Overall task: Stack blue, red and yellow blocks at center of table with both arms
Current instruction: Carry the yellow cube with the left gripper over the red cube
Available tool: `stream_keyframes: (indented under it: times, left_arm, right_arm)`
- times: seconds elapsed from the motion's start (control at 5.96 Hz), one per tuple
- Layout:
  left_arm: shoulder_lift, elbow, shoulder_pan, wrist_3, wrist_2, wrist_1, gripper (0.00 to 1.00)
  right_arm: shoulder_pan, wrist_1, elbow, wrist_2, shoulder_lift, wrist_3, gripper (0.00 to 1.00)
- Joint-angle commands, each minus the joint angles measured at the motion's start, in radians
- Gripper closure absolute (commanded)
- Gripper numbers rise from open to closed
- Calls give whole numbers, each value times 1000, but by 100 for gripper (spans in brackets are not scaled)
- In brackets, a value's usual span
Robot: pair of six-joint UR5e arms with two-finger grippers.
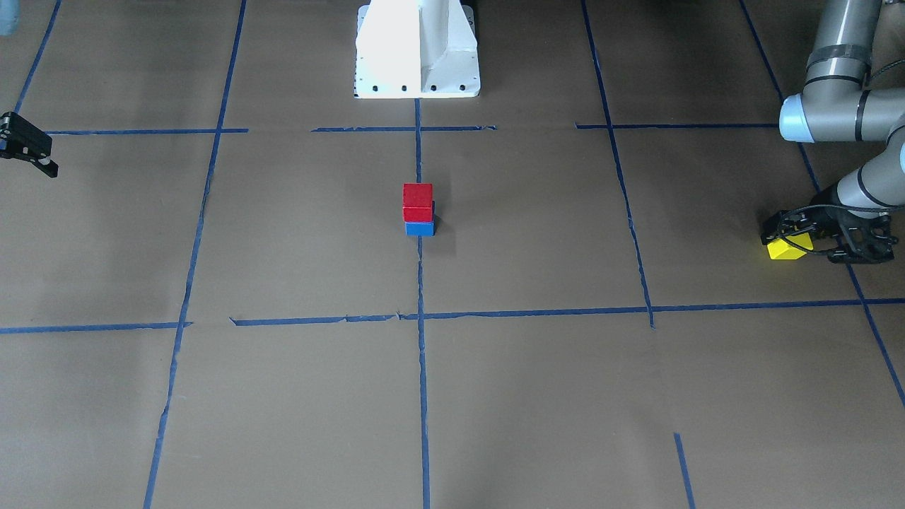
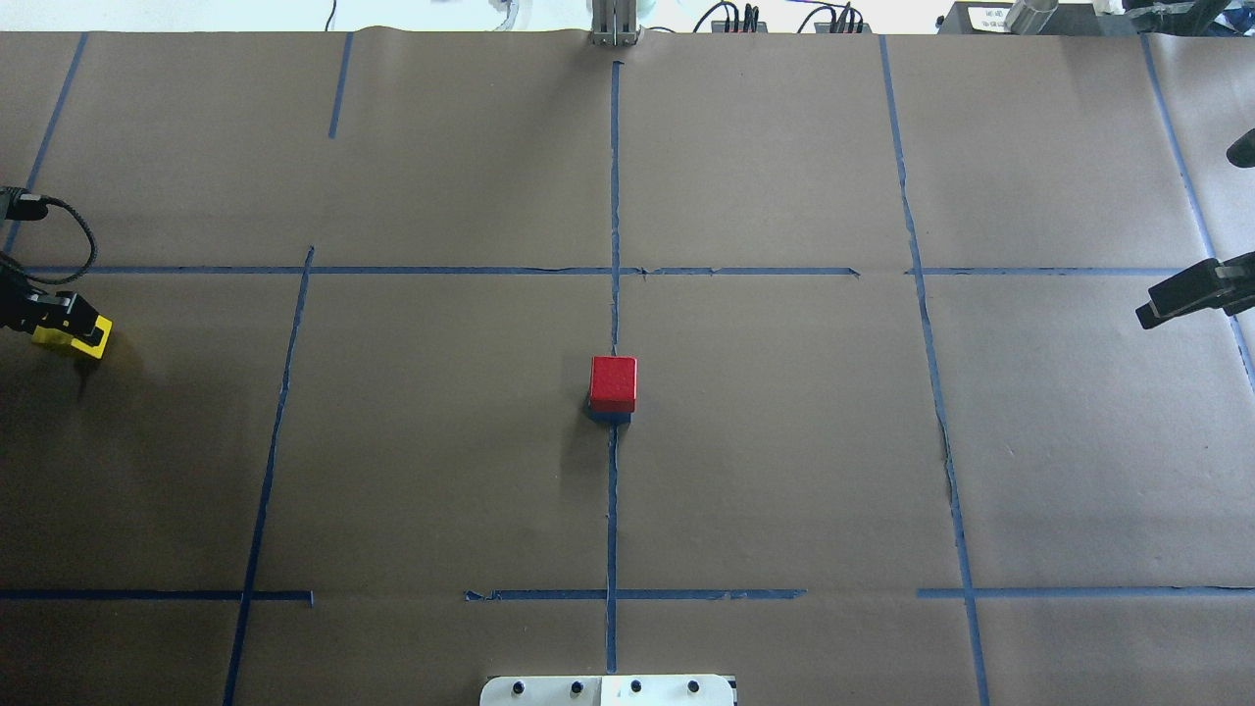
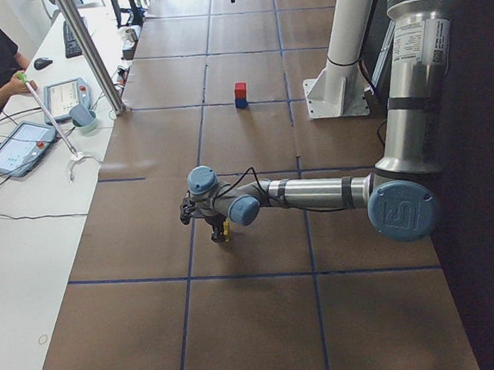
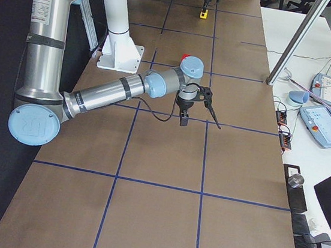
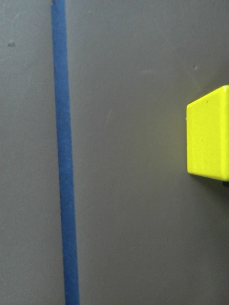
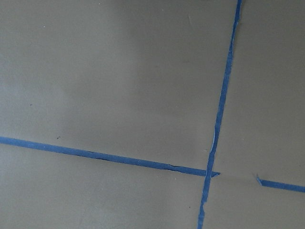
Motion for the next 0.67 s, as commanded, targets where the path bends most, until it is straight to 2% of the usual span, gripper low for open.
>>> stream_keyframes:
  times: [0.0, 0.17, 0.34, 0.5]
  left_arm:
    - [-54, -141, 2, -37, 4, 63, 100]
    - [-141, -294, 85, -162, 7, 238, 100]
    - [-295, -382, 247, -286, 83, 436, 100]
    - [-470, -382, 373, -396, 178, 585, 100]
  right_arm:
    - [0, 0, 1, 0, 0, 1, 0]
    - [0, 0, 1, 0, 0, 0, 0]
    - [0, 0, -2, 0, 1, 0, 0]
    - [0, 0, -6, 0, 3, 0, 0]
